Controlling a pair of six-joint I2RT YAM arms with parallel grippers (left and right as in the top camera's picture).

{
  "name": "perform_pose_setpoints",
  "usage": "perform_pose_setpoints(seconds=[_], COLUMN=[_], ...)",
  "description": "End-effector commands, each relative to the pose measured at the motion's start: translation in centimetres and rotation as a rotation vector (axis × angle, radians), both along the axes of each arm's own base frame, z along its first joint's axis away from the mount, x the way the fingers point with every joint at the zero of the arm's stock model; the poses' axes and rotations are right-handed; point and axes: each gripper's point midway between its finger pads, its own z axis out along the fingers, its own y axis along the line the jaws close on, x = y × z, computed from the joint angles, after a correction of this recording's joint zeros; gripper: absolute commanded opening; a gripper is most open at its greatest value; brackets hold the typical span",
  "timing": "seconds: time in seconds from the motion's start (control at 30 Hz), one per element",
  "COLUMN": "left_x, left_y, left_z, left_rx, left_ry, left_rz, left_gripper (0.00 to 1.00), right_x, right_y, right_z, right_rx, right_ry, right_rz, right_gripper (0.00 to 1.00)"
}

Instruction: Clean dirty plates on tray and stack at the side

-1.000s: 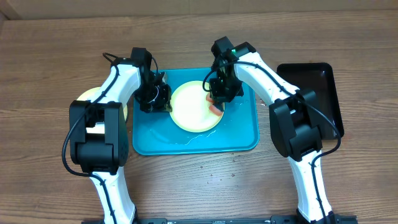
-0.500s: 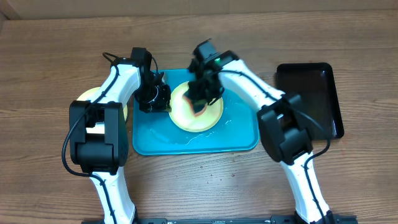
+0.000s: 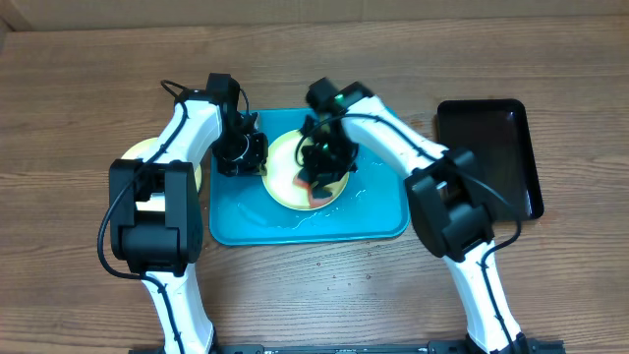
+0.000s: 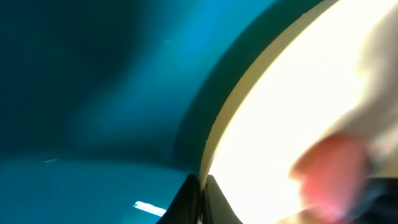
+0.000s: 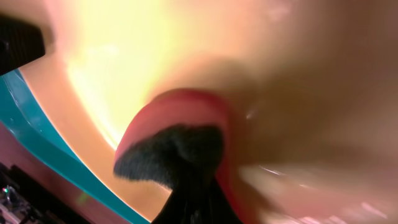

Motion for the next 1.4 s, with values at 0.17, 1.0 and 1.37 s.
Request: perform_pose_setpoints(seconds=[0.17, 1.0, 1.37], left_x=[2.3, -1.2, -3.3], left_y=[3.3, 1.6, -1.0], left_z=[7.8, 24.8, 30.6], left_rx=[0.163, 1.021, 1.284], left_ry=[-0.244, -0.822, -1.073], left_rz=[0.008, 0.05, 0.079], left_gripper=[0.04, 0.04, 0.04], right_x=[5.0, 7.7, 7.6], right_y=[-5.0, -15.6, -15.6], right_z=[14.5, 19.8, 19.7], right_rx=[0.136, 0.093, 0.091], right_ry=[-0.337, -0.447, -0.441], right_rz=[-0.128, -0.366, -0.366], right_gripper=[0.04, 0.04, 0.04])
